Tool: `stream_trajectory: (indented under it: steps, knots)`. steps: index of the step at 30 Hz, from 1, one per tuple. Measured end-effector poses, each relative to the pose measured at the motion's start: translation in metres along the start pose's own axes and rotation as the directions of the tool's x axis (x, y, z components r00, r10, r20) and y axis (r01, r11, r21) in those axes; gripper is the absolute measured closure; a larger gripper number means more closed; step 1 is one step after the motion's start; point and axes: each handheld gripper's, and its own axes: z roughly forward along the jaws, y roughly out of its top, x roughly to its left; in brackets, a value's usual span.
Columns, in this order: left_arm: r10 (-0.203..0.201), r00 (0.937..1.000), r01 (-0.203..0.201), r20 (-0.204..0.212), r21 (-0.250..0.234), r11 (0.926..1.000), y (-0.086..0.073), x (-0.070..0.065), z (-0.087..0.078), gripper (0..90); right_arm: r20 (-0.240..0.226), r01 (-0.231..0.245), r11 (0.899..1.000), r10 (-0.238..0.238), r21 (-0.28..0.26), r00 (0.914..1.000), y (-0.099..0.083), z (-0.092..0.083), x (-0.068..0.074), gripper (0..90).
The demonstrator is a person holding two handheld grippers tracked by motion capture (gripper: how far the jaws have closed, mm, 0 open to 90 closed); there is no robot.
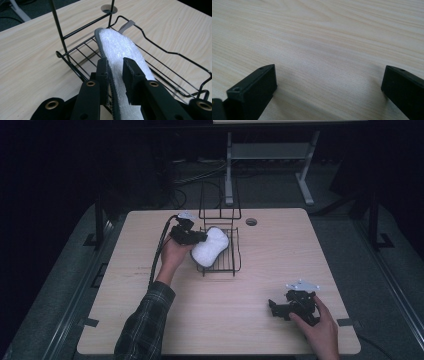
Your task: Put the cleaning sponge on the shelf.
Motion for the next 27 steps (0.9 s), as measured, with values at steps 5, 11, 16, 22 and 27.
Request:
stream_trajectory:
  steps: [5,11,16,22,27]
  knots:
    - [0.001,0.9999,0.000,0.010,-0.007,1.0000,-0.001,0.000,-0.004,77.1,0.000,0.000,1.000,0.000,0.000,1.0000,0.000,0.000,0.000,0.0]
    - [0.016,0.9981,-0.016,0.059,-0.001,0.9999,-0.003,-0.007,-0.014,89.6,0.000,0.000,1.000,0.000,0.000,1.0000,0.000,0.000,0.000,0.0]
    - [0.029,0.9949,-0.031,0.097,0.014,0.9994,-0.016,-0.019,-0.017,89.6,0.000,0.000,1.000,0.000,0.000,1.0000,0.000,0.000,0.000,0.0]
    - [0.035,0.9907,-0.039,0.131,0.023,0.9990,-0.028,-0.030,-0.014,89.6,0.000,0.001,1.000,-0.001,0.000,1.0000,0.000,0.000,0.000,0.0]
    - [0.044,0.9888,-0.053,0.142,0.057,0.9970,-0.036,-0.036,-0.007,89.6,0.000,0.001,1.000,-0.001,0.000,1.0000,0.000,0.000,0.000,0.0]
